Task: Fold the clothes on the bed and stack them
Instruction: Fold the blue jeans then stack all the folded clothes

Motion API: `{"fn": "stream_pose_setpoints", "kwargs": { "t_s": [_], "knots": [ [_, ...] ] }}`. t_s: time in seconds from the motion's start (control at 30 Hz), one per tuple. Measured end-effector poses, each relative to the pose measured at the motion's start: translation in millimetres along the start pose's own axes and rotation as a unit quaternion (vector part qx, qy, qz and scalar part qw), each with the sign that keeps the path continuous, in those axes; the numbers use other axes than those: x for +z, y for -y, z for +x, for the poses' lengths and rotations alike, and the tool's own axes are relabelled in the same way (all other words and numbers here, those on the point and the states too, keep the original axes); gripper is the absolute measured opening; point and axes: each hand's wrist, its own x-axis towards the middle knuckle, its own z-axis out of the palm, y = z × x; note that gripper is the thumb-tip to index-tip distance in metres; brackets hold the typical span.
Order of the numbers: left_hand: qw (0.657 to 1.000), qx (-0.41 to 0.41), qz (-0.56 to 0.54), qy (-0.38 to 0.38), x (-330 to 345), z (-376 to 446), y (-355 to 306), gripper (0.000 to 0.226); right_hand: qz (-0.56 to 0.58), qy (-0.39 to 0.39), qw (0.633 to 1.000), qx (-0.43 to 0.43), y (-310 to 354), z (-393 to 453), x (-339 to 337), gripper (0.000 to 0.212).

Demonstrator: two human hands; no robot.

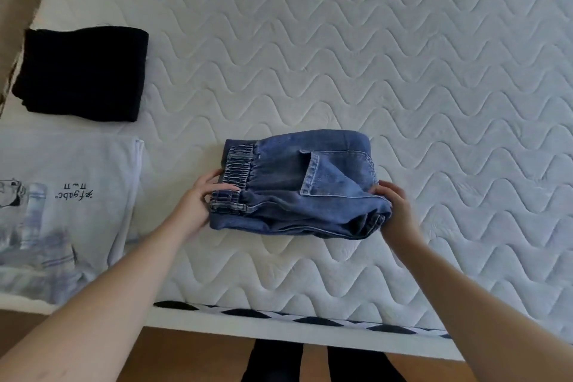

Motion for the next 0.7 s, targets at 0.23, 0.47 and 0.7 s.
{"fn": "stream_pose_setpoints", "kwargs": {
  "t_s": [0.23, 0.47, 0.7],
  "knots": [
    [0.994, -0.075, 0.082, -0.014, -9, -2, 37, 0.029, 0.095, 0.06, 0.978, 0.178, -12, -2, -9, 0.029],
    [0.987, -0.128, 0.075, -0.058, 23, 11, 44, 0.071, 0.078, 0.067, 0.974, 0.203, 0, 13, 27, 0.095],
    [0.99, -0.135, -0.017, 0.04, 24, 3, 27, 0.04, 0.188, 0.104, 0.942, 0.257, 3, 28, 13, 0.074]
  ]
}}
